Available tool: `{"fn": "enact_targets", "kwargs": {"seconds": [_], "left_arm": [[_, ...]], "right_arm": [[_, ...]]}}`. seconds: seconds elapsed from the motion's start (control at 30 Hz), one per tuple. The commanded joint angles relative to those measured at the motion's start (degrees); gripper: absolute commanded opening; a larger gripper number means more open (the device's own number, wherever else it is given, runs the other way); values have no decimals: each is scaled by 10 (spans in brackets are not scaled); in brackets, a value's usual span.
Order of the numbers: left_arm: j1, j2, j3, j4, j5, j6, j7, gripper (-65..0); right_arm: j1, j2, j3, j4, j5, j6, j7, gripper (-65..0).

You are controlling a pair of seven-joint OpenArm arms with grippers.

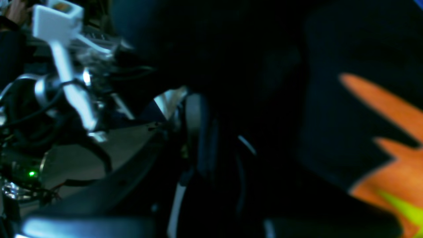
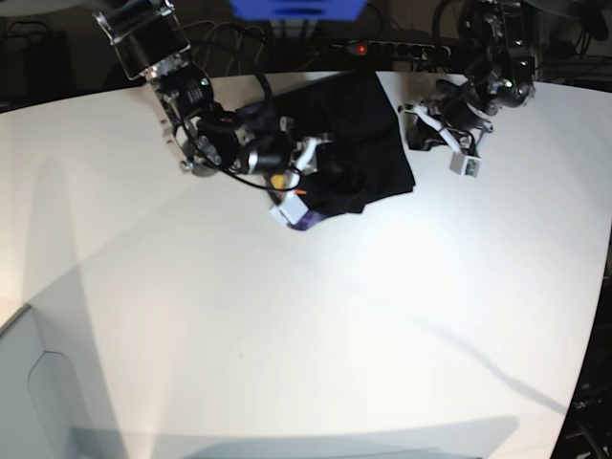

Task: Fold the T-shirt properly
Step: 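Fold the held shirt end over the bundle with the right gripper, then lift the folded bundle with the right gripper and carry it aside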

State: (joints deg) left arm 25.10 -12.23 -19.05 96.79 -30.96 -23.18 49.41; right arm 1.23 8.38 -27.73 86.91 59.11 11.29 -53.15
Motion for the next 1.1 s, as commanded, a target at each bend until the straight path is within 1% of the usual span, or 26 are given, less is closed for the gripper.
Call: {"fn": "enact_targets", "kwargs": {"seconds": [0.0, 0.1, 0.43, 0.5, 0.6, 0.67, 1.07], "left_arm": [[5, -6, -3, 0, 22, 7, 19, -611], [5, -6, -3, 0, 22, 7, 19, -611], [5, -6, -3, 0, 22, 7, 19, -611], [5, -6, -3, 0, 22, 6, 19, -611], [4, -7, -3, 0, 22, 6, 19, -611], [4, -7, -3, 0, 22, 6, 19, -611], [5, -7, -3, 0, 22, 7, 19, -611]], "right_arm": [[7, -1, 1, 17, 16, -3, 4, -531], [8, 1, 1, 26, 16, -3, 4, -522], [6, 7, 0, 26, 16, -3, 3, -519], [6, 7, -1, 26, 16, -3, -7, -496], [8, 5, 0, 26, 17, -3, -29, -441], [7, 5, 0, 38, 17, -3, -30, -427], [-4, 8, -1, 143, 17, -3, -33, -426]]}}
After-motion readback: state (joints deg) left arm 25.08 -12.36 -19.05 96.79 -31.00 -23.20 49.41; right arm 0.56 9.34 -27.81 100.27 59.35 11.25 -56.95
